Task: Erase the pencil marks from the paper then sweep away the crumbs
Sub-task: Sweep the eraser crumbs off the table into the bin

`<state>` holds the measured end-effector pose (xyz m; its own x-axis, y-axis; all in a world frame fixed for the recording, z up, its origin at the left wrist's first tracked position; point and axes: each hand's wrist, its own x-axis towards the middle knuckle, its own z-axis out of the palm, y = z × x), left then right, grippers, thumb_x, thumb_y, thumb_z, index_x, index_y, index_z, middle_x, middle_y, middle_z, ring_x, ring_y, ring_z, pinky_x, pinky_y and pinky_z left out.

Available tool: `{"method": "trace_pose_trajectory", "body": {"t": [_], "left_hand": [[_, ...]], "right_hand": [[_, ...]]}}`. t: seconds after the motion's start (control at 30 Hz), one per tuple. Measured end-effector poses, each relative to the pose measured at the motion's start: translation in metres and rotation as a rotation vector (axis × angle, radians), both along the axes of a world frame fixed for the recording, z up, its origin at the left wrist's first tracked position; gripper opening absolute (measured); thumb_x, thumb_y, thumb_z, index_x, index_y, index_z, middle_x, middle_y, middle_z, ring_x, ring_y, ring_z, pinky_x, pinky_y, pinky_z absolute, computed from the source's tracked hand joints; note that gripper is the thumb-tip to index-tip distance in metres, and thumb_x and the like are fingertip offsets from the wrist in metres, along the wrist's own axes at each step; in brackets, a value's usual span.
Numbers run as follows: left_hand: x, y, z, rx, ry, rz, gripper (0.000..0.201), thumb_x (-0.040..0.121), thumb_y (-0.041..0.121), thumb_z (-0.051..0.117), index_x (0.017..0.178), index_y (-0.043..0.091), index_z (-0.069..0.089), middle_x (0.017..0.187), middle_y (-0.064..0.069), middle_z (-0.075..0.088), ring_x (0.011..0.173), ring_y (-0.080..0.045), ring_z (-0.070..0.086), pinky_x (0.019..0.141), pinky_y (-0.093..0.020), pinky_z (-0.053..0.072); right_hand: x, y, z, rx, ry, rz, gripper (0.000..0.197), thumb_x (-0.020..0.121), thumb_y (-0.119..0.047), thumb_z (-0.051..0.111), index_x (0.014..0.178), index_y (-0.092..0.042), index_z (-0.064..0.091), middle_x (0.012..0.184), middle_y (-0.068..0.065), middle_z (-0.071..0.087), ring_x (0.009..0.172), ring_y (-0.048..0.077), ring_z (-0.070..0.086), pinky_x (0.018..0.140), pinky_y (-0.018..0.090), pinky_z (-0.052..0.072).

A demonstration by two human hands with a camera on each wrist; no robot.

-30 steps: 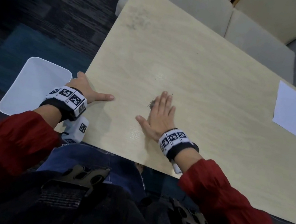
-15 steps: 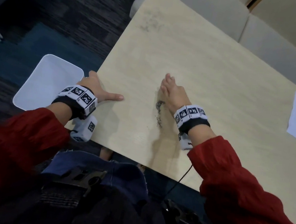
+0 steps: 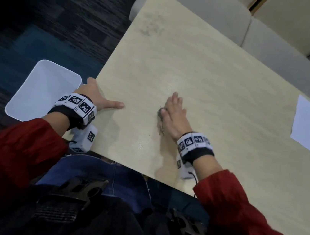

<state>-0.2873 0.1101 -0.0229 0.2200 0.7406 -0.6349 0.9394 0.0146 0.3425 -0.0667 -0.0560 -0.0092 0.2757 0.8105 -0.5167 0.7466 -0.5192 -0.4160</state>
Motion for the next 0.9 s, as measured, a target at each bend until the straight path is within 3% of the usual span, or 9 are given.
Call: {"method": "trace_pose_trajectory", "body": {"t": [0.1, 0.17, 0.3, 0.4, 0.57, 0.67, 0.73, 0.83, 0.9], "left_hand": [[0.0, 0.0, 0.001, -0.004, -0.002, 0.005, 0.115, 0.046, 0.076, 0.078, 0.127, 0.007, 0.032, 0.114, -0.015, 0.057, 0.104, -0.036, 0.058, 0.081, -0.043, 0.05], [0.0, 0.0, 0.001, -0.006, -0.002, 0.003, 0.115, 0.047, 0.076, 0.078, 0.127, 0.006, 0.032, 0.115, -0.016, 0.057, 0.105, -0.036, 0.058, 0.081, -0.043, 0.05], [0.0, -0.001, 0.002, -0.002, -0.005, 0.003, 0.113, 0.048, 0.075, 0.078, 0.125, 0.007, 0.033, 0.111, -0.015, 0.057, 0.102, -0.036, 0.058, 0.079, -0.042, 0.05], [0.0, 0.0, 0.002, 0.001, -0.008, -0.005, 0.112, 0.049, 0.075, 0.078, 0.125, 0.005, 0.033, 0.109, -0.015, 0.057, 0.1, -0.035, 0.058, 0.074, -0.039, 0.047], [-0.001, 0.0, 0.0, 0.0, -0.013, 0.002, 0.114, 0.047, 0.076, 0.078, 0.125, 0.005, 0.033, 0.107, -0.016, 0.058, 0.097, -0.035, 0.058, 0.073, -0.039, 0.048], [-0.001, 0.0, 0.0, 0.0, -0.009, -0.003, 0.116, 0.046, 0.077, 0.077, 0.126, 0.005, 0.032, 0.108, -0.016, 0.057, 0.098, -0.035, 0.058, 0.073, -0.039, 0.048], [-0.001, -0.001, 0.001, 0.006, -0.006, -0.003, 0.116, 0.047, 0.077, 0.076, 0.127, 0.005, 0.032, 0.11, -0.017, 0.057, 0.101, -0.036, 0.058, 0.073, -0.039, 0.047], [-0.001, -0.002, 0.002, 0.02, -0.004, -0.002, 0.118, 0.047, 0.078, 0.076, 0.128, 0.005, 0.032, 0.113, -0.017, 0.057, 0.103, -0.037, 0.058, 0.075, -0.039, 0.048], [-0.001, -0.003, 0.003, 0.023, -0.007, -0.001, 0.116, 0.046, 0.079, 0.075, 0.126, 0.005, 0.033, 0.109, -0.016, 0.057, 0.099, -0.036, 0.059, 0.075, -0.04, 0.05]], "right_hand": [[-0.035, -0.021, 0.004, 0.062, 0.136, 0.122, 0.063, 0.103, -0.043, 0.028, 0.153, -0.017, -0.001, 0.158, -0.001, -0.016, 0.145, 0.011, -0.016, 0.119, 0.034, -0.006], [-0.02, -0.024, 0.01, 0.125, 0.107, 0.041, 0.07, 0.1, -0.046, 0.036, 0.153, -0.017, 0.001, 0.159, -0.002, -0.012, 0.146, 0.01, -0.009, 0.119, 0.029, -0.001], [0.036, -0.021, 0.015, 0.004, -0.058, -0.256, 0.076, 0.098, -0.055, 0.03, 0.153, -0.016, -0.003, 0.159, -0.003, -0.016, 0.147, 0.015, -0.012, 0.12, 0.049, 0.003], [0.028, -0.01, 0.008, -0.129, -0.144, -0.218, 0.076, 0.1, -0.052, 0.022, 0.15, -0.006, -0.01, 0.156, 0.009, -0.024, 0.145, 0.025, -0.02, 0.119, 0.055, 0.002], [-0.041, -0.012, 0.008, -0.017, 0.091, 0.002, 0.07, 0.102, -0.047, 0.023, 0.151, -0.009, -0.009, 0.156, 0.006, -0.023, 0.145, 0.02, -0.019, 0.121, 0.044, -0.003], [-0.026, -0.026, 0.024, 0.109, 0.171, -0.12, 0.077, 0.097, -0.057, 0.033, 0.153, -0.019, -0.005, 0.159, -0.003, -0.013, 0.148, 0.013, -0.003, 0.122, 0.041, 0.008], [-0.002, -0.044, 0.03, 0.035, 0.013, -0.183, 0.098, 0.086, -0.073, 0.037, 0.152, -0.018, -0.011, 0.158, -0.004, -0.02, 0.147, 0.015, -0.008, 0.121, 0.047, 0.004], [0.016, -0.078, 0.027, -0.333, -0.329, -0.053, 0.132, 0.063, -0.096, 0.024, 0.148, -0.007, -0.021, 0.153, 0.012, -0.031, 0.144, 0.027, -0.022, 0.114, 0.052, -0.008], [0.006, -0.093, 0.018, -0.437, -0.391, 0.024, 0.133, 0.062, -0.096, 0.012, 0.146, 0.0, -0.021, 0.151, 0.021, -0.032, 0.143, 0.035, -0.023, 0.116, 0.055, -0.006]]}}
